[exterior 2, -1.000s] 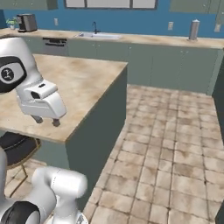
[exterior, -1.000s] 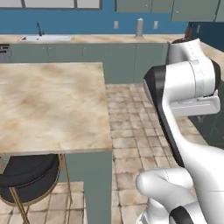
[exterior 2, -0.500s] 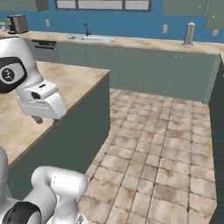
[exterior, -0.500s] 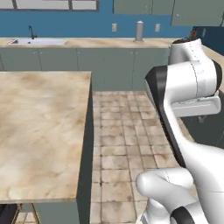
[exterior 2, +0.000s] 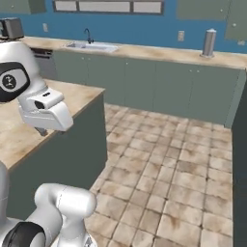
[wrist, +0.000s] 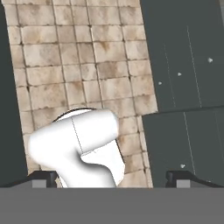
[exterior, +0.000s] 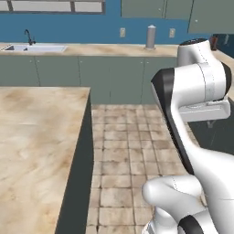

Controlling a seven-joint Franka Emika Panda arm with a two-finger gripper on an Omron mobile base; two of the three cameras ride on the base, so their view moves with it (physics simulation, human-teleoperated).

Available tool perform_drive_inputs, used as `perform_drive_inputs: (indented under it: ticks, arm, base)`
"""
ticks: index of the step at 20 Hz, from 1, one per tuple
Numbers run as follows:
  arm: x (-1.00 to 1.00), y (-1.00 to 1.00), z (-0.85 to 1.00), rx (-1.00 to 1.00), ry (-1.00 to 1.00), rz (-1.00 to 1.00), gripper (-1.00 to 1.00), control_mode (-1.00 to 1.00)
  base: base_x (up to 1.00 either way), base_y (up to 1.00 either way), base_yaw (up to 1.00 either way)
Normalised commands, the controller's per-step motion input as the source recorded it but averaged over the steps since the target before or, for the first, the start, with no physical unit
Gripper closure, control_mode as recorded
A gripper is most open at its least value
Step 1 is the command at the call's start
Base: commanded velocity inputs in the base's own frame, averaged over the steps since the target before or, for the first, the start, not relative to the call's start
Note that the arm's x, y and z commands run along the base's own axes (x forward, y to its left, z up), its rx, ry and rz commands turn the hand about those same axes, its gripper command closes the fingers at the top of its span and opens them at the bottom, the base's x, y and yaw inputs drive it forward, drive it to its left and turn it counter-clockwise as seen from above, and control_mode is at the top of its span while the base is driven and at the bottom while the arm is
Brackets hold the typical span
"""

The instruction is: There is a bowl on the dining counter. Grab a lemon wedge from the fridge and place it in the bowl. Then get the liquor bottle and glass cup from the cabinet and place them next to the bowl.

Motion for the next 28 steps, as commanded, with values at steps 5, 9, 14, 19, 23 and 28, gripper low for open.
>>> perform_drive_inputs:
  ticks: [5,9,14,19,23,28]
  arm:
    - [0.00,0.00,0.00,0.00,0.00,0.00,-1.00,1.00]
    - [0.00,0.00,0.00,0.00,0.00,0.00,-1.00,1.00]
    - [0.00,0.00,0.00,0.00,0.00,0.00,-1.00,1.00]
    - [0.00,0.00,0.00,0.00,0.00,0.00,-1.00,1.00]
    - [0.00,0.00,0.00,0.00,0.00,0.00,-1.00,1.00]
    - [0.00,0.00,0.00,0.00,0.00,0.00,-1.00,1.00]
  base:
    - [1.00,-0.50,0.02]
    - [1.00,-0.50,0.00]
    - [1.00,-0.48,0.00]
    - [1.00,-0.41,0.00]
    - [1.00,-0.39,0.00]
    - [1.00,-0.45,-0.03]
